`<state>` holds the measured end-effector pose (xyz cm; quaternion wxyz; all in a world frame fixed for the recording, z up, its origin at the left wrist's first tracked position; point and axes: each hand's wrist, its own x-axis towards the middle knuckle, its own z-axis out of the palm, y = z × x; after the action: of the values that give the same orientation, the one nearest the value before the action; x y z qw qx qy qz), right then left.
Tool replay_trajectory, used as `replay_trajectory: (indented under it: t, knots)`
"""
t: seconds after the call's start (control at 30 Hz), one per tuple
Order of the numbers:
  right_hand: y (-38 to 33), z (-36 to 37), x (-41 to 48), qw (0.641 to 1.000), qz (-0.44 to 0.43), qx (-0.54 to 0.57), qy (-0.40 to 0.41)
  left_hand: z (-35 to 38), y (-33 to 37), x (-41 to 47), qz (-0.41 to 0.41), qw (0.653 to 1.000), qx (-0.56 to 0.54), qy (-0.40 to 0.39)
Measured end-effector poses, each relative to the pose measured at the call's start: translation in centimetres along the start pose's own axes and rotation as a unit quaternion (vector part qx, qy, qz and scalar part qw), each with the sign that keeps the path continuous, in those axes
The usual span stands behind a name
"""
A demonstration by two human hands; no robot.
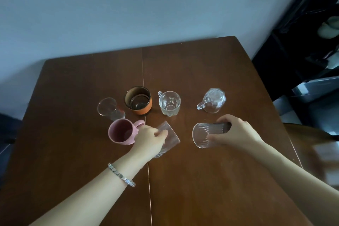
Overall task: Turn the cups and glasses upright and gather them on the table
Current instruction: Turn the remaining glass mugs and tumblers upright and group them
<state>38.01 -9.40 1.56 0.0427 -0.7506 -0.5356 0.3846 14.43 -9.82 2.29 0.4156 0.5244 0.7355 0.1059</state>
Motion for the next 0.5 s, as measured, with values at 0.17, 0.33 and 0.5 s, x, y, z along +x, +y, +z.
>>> replay_trajectory:
  t: [0.17,0.33,0.5]
  knots:
    - [0.8,0.5,0.4,0.972,0.06,0.226,-0.009,0.7,-1.1,0.4,-0.005,0.998,-0.06,-0.007]
    - [1.2,2.3,0.4,0.963,0.036,0.265,-0.04,2.1,-2.1,0.9,-0.021,0.988,-0.152,-0.01]
    - [0.7,4.2,0.6,0.969,-0.017,0.245,0.001,3.8,-4.0,1.1,-0.052,0.963,-0.263,0.011]
